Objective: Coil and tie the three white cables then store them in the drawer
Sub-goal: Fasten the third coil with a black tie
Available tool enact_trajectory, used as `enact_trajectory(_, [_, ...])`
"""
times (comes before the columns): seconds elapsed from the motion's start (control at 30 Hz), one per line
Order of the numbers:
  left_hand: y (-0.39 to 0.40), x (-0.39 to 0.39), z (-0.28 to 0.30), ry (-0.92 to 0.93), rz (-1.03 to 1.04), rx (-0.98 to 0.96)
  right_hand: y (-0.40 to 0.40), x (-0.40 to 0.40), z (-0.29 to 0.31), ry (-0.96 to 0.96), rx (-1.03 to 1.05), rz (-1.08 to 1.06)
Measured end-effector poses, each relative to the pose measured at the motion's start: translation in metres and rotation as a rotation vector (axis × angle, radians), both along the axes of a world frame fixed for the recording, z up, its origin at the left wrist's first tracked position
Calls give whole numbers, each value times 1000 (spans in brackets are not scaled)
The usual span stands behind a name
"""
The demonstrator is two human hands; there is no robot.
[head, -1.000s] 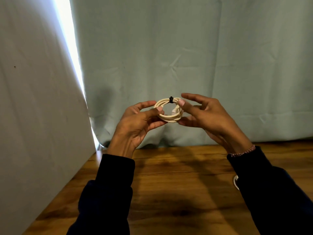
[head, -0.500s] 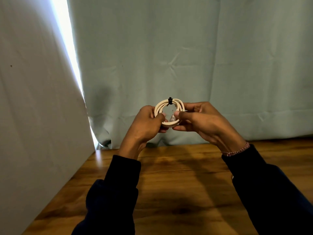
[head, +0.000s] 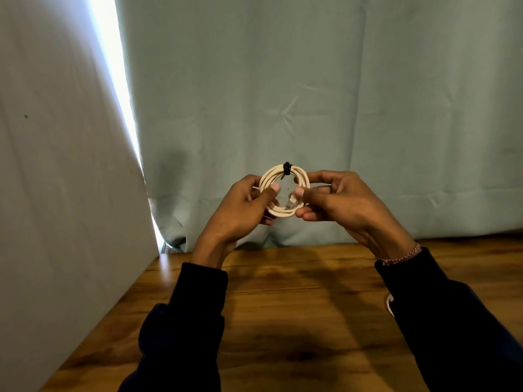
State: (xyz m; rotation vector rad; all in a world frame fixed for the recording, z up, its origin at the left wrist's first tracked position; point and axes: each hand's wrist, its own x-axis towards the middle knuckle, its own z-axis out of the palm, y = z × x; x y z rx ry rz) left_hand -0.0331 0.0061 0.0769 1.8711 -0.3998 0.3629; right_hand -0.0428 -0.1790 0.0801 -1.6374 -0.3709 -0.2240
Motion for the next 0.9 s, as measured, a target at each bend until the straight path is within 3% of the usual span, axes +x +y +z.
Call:
enact_trajectory(0.1, [2,-6,6,67,-25,-129,-5,-5,-3,-108,40,1])
enact_trajectory(0.23, [-1,-14,5,192,-144,-289,-13,-14,-8,-270,-130,-150])
enact_trajectory(0.4, [-15,-22,-2,139,-173,-384,-25,-34,-17,-238,-131,-90])
enact_trajectory(0.5, [-26,-27,-6,154,-208,-400,-33,-44,-27,-134,93,-101])
enact_trajectory(0.6, [-41,-30,-17,219,-269,-432,-48,-50,-32,-7,220,-179])
enact_trajectory(0.9, [-84,-20,-46,492,-417,-414,-98,-64,-57,134,208,-247])
